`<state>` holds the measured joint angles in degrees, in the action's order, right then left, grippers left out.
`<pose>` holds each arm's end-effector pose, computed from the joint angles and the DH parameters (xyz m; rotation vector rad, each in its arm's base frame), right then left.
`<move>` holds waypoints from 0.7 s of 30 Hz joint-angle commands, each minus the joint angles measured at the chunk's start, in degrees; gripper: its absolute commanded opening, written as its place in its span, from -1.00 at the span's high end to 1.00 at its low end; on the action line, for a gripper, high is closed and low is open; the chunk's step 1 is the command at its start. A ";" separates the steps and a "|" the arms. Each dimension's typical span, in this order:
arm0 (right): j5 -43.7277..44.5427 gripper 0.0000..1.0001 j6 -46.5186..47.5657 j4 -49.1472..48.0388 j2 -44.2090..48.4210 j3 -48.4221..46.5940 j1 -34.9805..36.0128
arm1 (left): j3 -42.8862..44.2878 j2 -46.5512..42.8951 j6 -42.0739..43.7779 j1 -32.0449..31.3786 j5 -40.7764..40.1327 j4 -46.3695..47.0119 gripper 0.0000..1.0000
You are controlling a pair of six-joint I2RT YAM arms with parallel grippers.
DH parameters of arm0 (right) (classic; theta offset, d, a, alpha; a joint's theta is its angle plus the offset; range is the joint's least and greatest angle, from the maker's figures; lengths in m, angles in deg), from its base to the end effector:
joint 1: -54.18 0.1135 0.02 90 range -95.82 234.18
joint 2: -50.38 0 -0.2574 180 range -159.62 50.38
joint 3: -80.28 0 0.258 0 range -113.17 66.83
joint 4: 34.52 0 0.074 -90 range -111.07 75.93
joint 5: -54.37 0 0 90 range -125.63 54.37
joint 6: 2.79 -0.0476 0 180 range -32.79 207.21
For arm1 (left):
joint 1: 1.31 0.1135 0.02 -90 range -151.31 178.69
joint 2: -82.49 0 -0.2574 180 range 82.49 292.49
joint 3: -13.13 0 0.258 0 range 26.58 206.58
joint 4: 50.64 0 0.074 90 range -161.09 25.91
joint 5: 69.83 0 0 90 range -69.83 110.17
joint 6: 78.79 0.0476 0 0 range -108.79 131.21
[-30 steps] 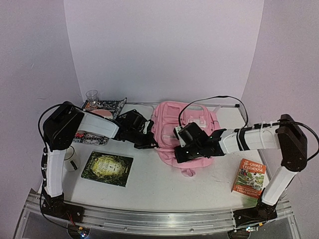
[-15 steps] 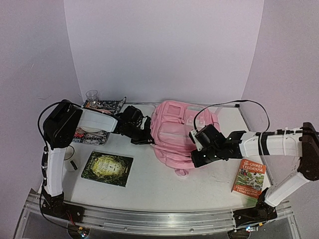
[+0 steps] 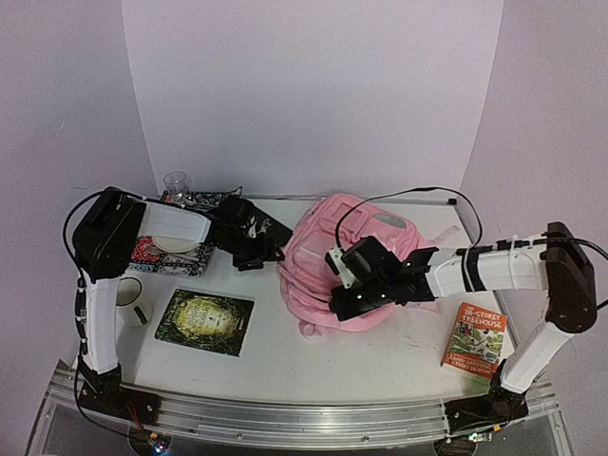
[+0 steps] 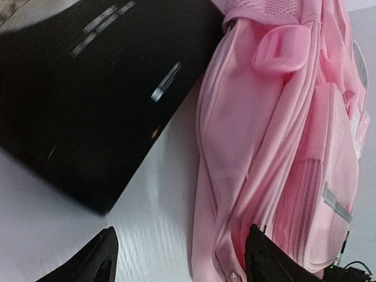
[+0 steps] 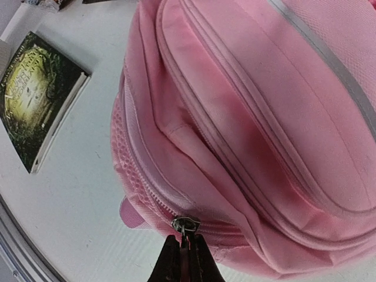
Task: Pack the student bag
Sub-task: Unzip the largest pocket of the student bag, then hold the largest pocket of the student bag.
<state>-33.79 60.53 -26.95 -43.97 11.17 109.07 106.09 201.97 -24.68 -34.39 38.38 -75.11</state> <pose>0.2170 0.3059 0.1943 -0.5294 2.1877 0.7741 0.3711 -0.2595 0.1297 0.0844 2.6225 -0.8714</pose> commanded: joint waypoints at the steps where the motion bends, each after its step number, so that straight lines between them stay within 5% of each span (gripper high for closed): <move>1: -1.36 1.00 -1.88 -5.44 -2.60 -4.49 1.30 | -7.39 -11.21 -10.08 -0.50 1.02 2.20 -0.62; 7: -1.40 1.00 -2.06 -6.94 -6.25 -6.99 1.76 | -20.72 -20.43 -21.64 -3.49 3.96 14.43 -0.77; 13: -1.32 1.00 -1.78 -7.45 -7.59 -8.42 1.89 | -21.37 -17.92 -24.75 -10.95 3.02 15.54 -0.75; 18: -0.62 1.00 -1.47 -7.40 -6.83 -7.85 1.88 | -21.49 -14.35 -26.61 -13.23 3.79 17.73 -0.32; 21: 1.52 1.00 -1.22 -6.52 -5.57 -6.45 1.88 | -21.41 -13.86 -25.96 -13.50 3.48 17.77 0.28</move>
<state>-35.05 58.87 -32.23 -51.44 5.55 110.62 84.93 186.75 -49.52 -47.69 41.49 -59.67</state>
